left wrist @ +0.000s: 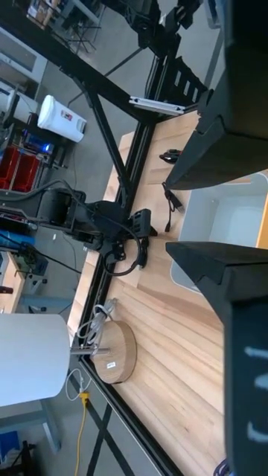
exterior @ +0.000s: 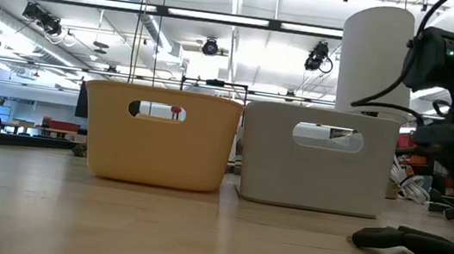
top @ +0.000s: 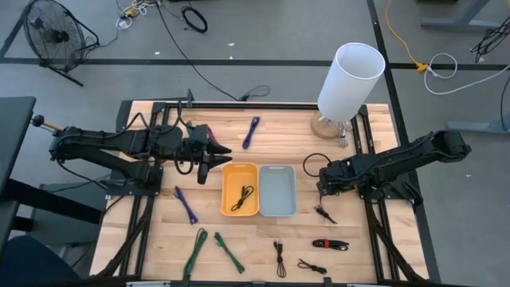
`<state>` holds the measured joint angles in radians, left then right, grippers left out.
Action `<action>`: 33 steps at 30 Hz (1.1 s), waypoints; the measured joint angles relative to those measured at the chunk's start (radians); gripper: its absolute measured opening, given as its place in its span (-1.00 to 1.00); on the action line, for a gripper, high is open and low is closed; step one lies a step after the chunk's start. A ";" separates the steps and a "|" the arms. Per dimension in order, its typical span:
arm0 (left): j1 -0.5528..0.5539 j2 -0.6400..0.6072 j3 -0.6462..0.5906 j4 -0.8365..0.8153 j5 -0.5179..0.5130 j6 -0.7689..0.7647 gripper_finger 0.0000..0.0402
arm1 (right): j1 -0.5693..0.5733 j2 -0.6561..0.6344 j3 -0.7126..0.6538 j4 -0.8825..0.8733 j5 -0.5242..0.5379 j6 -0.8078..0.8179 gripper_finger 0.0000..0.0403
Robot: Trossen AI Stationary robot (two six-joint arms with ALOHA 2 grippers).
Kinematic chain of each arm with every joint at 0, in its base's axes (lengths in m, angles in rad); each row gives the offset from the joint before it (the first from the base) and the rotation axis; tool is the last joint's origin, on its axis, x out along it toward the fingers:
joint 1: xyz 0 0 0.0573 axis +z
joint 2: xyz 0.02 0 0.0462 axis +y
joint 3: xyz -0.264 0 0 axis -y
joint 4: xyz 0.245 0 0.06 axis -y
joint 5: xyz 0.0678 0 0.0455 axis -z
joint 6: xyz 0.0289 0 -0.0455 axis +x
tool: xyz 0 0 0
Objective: Pick & Place USB Port
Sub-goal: Put the black charger cable into the yellow bin
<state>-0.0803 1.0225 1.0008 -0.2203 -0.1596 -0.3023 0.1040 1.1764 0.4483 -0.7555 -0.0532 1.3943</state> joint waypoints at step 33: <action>0.000 0.000 0.000 0.043 -0.012 0.000 -0.37 | 0.000 -0.067 0.552 -0.138 0.218 -0.332 -0.99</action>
<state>-0.0805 1.0229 1.0012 -0.1768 -0.1715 -0.3023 0.1040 1.1091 1.0004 -0.8936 0.1647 1.0622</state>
